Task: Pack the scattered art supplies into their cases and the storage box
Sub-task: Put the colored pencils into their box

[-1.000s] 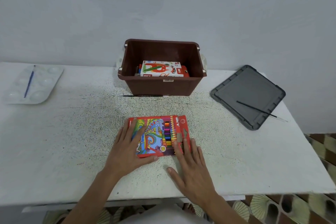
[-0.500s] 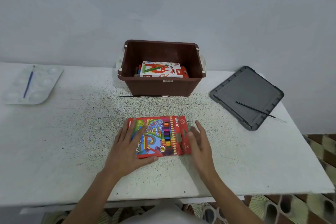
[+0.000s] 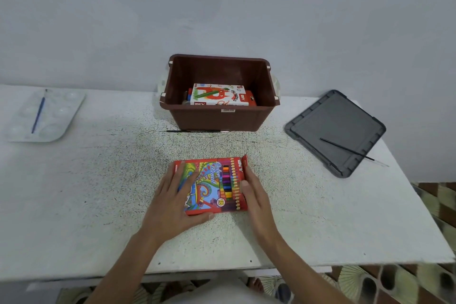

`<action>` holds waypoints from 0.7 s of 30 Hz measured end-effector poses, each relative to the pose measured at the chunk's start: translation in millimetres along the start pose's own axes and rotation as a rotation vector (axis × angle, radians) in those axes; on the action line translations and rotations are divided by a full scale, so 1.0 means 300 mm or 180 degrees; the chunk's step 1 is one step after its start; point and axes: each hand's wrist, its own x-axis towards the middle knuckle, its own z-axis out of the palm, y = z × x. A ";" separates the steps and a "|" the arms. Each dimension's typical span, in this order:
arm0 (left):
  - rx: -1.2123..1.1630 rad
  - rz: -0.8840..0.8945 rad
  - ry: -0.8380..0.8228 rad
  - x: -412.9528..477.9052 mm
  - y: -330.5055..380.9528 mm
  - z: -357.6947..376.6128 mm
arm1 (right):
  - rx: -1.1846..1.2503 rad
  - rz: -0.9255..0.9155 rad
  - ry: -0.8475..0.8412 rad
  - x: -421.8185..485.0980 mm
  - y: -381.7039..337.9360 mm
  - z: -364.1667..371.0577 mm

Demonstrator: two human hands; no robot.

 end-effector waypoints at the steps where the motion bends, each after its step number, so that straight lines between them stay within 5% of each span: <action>1: -0.0016 0.0002 0.0000 0.001 -0.002 0.000 | -0.0048 -0.0038 -0.0111 -0.005 -0.005 0.005; 12: -0.0069 0.0054 0.0044 0.001 -0.008 0.004 | -0.0600 0.0051 -0.0424 0.074 -0.068 0.009; 17: -0.0092 0.0150 0.0149 0.007 -0.006 0.005 | -0.1688 -0.0397 -0.0508 0.053 -0.004 0.041; 21: -0.0082 0.0189 0.0201 0.006 -0.013 0.008 | -0.1483 -0.0275 -0.0517 0.060 -0.005 0.033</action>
